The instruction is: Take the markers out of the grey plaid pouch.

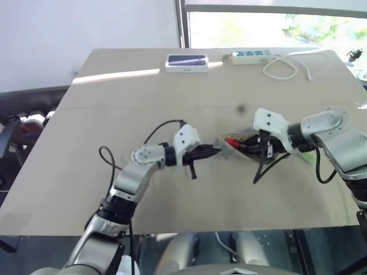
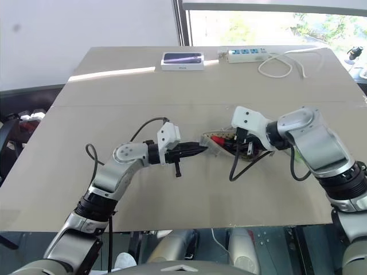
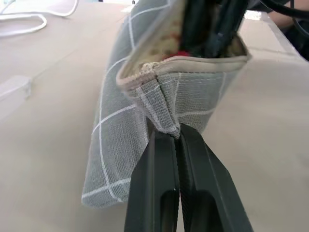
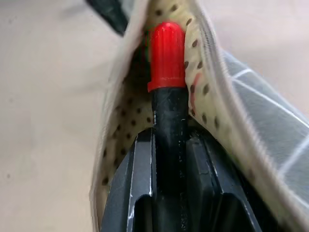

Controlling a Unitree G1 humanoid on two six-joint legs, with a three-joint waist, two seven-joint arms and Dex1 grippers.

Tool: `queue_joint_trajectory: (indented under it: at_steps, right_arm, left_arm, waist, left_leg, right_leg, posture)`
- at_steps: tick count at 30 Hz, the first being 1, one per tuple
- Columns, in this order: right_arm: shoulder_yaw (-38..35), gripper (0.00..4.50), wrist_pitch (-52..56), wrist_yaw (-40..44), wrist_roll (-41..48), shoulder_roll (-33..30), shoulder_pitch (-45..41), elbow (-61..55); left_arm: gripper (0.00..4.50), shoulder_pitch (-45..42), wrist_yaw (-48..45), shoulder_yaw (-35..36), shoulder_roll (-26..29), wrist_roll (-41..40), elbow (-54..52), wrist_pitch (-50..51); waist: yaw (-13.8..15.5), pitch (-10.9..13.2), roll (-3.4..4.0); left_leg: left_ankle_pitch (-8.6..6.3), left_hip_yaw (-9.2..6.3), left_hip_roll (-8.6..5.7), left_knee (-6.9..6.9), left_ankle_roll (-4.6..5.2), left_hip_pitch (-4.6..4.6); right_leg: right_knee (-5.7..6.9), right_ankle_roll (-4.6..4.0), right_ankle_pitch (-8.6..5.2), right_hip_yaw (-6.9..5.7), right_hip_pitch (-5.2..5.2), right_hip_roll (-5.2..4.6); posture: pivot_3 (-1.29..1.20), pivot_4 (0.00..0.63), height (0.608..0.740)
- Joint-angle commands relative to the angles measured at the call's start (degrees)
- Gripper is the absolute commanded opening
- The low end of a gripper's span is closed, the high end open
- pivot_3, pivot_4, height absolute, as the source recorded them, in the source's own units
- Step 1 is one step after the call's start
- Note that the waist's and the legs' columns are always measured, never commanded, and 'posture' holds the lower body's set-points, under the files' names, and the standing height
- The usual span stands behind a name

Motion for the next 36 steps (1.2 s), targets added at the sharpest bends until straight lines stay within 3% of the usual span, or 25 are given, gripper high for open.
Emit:
queue_joint_trajectory:
  at_steps: [1,8,16,21,26,29,32,36]
  right_arm:
    - [-5.96,0.31,-0.64,-0.62,2.57,-2.68,0.07,-0.4]
    - [-9.73,0.31,-0.05,-1.2,10.92,-1.15,-0.57,-2.09]
    - [-21.59,0.31,5.53,-6.79,27.27,9.44,-3.17,-0.89]
    - [-31.82,0.31,13.34,-15.8,40.15,18.36,-4.34,4.05]
    - [-39.86,0.31,22.64,-24.15,53.56,22.4,-4.9,8.2]
    - [-41.48,0.31,25.86,-27.46,59.37,22.2,-3.99,8.93]
    - [-38.77,0.31,28.92,-25.48,63.17,19.06,0.74,5.7]
    - [-34.51,0.31,28.22,-24.08,62.76,15.38,5.26,2.14]
  left_arm:
    - [0.0,-0.17,2.23,0.91,0.73,3.44,2.02,-3.14]
    - [0.0,-0.76,3.27,1.2,0.95,6.25,7.1,-9.92]
    - [0.0,-2.37,7.74,2.78,-0.48,8.29,11.16,-13.86]
    - [0.0,-4.29,11.1,3.94,-1.31,9.68,13.78,-16.11]
    - [0.0,-6.6,17.62,6.11,-2.58,11.59,16.95,-18.63]
    - [0.0,-7.53,20.06,6.86,-3.14,12.25,18.24,-19.92]
    - [0.0,-8.3,23.09,7.85,-4.05,12.71,18.71,-20.76]
    - [0.0,-8.25,25.25,8.51,-4.72,12.79,18.1,-21.24]
  waist:
    - [0.06,0.0,0.0]
    - [0.05,0.01,-0.01]
    - [0.0,0.02,-0.04]
    - [0.15,0.02,-0.04]
    - [0.09,0.03,-0.03]
    - [-0.04,0.02,-0.03]
    - [-0.15,0.02,-0.03]
    - [-0.62,0.02,-0.03]
  left_leg:
    - [0.0,0.0,0.0,0.0,0.0,0.0]
    - [0.0,0.02,0.0,-0.01,0.0,0.0]
    - [0.0,0.0,0.0,0.0,0.01,0.0]
    - [0.0,0.0,-0.01,0.01,0.01,-0.01]
    - [0.0,-0.02,-0.01,0.0,0.01,-0.01]
    - [0.0,0.0,-0.01,0.0,0.01,-0.02]
    - [0.0,0.0,-0.01,-0.01,0.01,-0.02]
    - [0.0,0.02,-0.02,0.01,0.02,-0.07]
  right_leg:
    - [0.0,0.0,0.0,0.0,0.0,0.0]
    - [-0.02,0.0,0.0,0.02,-0.01,0.0]
    - [0.01,0.0,0.0,0.01,-0.01,0.01]
    - [0.0,0.0,0.0,0.01,-0.01,0.0]
    - [0.04,0.0,0.01,0.0,-0.02,0.01]
    - [0.04,0.0,0.01,0.02,-0.03,-0.01]
    - [0.02,0.0,0.0,0.01,-0.03,-0.01]
    - [0.04,0.0,0.0,0.04,-0.06,-0.02]
  posture:
    - [0.0,0.15,0.738]
    - [0.0,0.15,0.738]
    - [0.0,0.15,0.738]
    - [0.0,0.15,0.738]
    - [0.0,0.15,0.738]
    - [0.0,0.15,0.738]
    - [0.0,0.15,0.738]
    - [0.0,0.15,0.738]
